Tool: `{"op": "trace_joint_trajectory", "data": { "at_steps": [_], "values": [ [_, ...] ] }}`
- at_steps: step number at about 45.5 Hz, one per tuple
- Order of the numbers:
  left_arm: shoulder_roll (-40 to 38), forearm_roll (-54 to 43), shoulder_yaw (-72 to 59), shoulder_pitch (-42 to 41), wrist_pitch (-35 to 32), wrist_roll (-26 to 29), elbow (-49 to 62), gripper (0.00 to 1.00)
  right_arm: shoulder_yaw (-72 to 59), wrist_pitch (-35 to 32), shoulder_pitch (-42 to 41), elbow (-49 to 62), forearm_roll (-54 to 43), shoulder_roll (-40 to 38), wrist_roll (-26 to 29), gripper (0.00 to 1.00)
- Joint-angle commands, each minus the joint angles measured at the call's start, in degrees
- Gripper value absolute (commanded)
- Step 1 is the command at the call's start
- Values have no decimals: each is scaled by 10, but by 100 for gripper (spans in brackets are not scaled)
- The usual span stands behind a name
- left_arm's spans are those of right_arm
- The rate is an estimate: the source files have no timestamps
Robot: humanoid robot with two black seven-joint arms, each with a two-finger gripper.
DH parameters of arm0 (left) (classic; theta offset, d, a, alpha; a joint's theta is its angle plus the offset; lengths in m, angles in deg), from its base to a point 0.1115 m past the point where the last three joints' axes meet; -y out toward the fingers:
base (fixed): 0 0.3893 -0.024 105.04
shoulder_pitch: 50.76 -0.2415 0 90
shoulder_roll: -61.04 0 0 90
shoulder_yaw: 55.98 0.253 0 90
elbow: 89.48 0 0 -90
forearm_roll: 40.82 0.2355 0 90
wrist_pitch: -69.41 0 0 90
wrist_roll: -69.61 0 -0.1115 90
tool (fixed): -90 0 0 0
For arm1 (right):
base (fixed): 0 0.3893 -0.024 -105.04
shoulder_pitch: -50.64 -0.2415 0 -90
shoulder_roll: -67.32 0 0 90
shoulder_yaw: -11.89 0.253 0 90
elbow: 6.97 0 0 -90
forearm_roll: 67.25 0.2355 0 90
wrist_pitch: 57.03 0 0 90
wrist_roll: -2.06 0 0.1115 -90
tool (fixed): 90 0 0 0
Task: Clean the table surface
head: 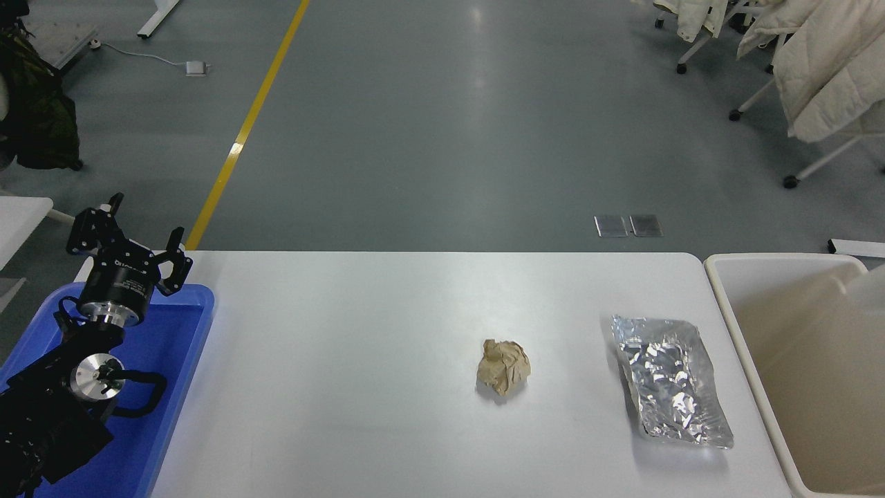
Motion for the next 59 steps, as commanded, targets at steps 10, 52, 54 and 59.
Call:
{"op": "trace_joint_trajectory", "data": {
  "at_steps": [10,52,54,59],
  "values": [
    [0,0,0,0,0,0,1,100,31,139,203,304,115,254,0,0],
    [0,0,0,0,0,0,0,100,135,233,243,307,127,320,4,0],
    [0,0,0,0,0,0,0,100,135,233,242,307,130,320,4,0],
    [0,0,0,0,0,0,0,100,135,233,243,307,131,320,4,0]
  ]
}}
